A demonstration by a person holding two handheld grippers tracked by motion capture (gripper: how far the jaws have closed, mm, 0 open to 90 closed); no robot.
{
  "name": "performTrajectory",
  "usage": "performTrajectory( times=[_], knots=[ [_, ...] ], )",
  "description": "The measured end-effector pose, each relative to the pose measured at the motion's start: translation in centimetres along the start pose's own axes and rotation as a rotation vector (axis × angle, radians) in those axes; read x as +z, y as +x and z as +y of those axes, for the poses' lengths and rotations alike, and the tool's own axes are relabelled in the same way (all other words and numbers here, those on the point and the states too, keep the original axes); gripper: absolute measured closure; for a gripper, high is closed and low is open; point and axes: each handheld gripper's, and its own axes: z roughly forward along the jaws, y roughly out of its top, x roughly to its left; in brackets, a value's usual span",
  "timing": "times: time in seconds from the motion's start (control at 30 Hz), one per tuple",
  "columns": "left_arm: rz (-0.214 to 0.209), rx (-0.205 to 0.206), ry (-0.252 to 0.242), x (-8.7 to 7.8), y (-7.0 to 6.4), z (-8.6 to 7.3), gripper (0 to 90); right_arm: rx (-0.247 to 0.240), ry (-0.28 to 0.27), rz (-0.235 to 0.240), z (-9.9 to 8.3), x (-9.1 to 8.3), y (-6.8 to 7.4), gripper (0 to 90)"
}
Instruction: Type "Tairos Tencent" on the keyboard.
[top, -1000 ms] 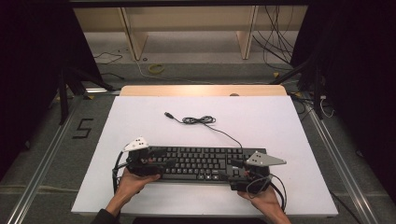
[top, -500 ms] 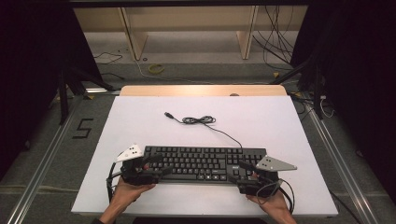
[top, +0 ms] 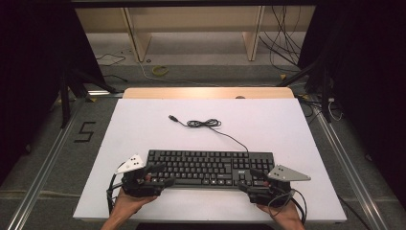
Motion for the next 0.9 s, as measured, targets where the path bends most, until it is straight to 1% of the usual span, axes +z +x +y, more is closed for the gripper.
performTrajectory(
  times=[0.07,0.43,0.9],
  knots=[
    [0.003,-0.008,-0.005,-0.09,0.04,-0.12,24.8,0.001,0.000,-0.001,-0.07,-0.12,-0.02,30.3],
    [0.015,-0.009,-0.017,-0.26,0.25,-0.16,24.6,0.002,-0.003,-0.005,-0.15,-0.28,-0.04,30.3],
    [0.015,-0.008,-0.010,-0.12,0.27,-0.19,24.5,0.000,-0.003,-0.007,-0.12,-0.25,-0.02,30.3]
  ],
)
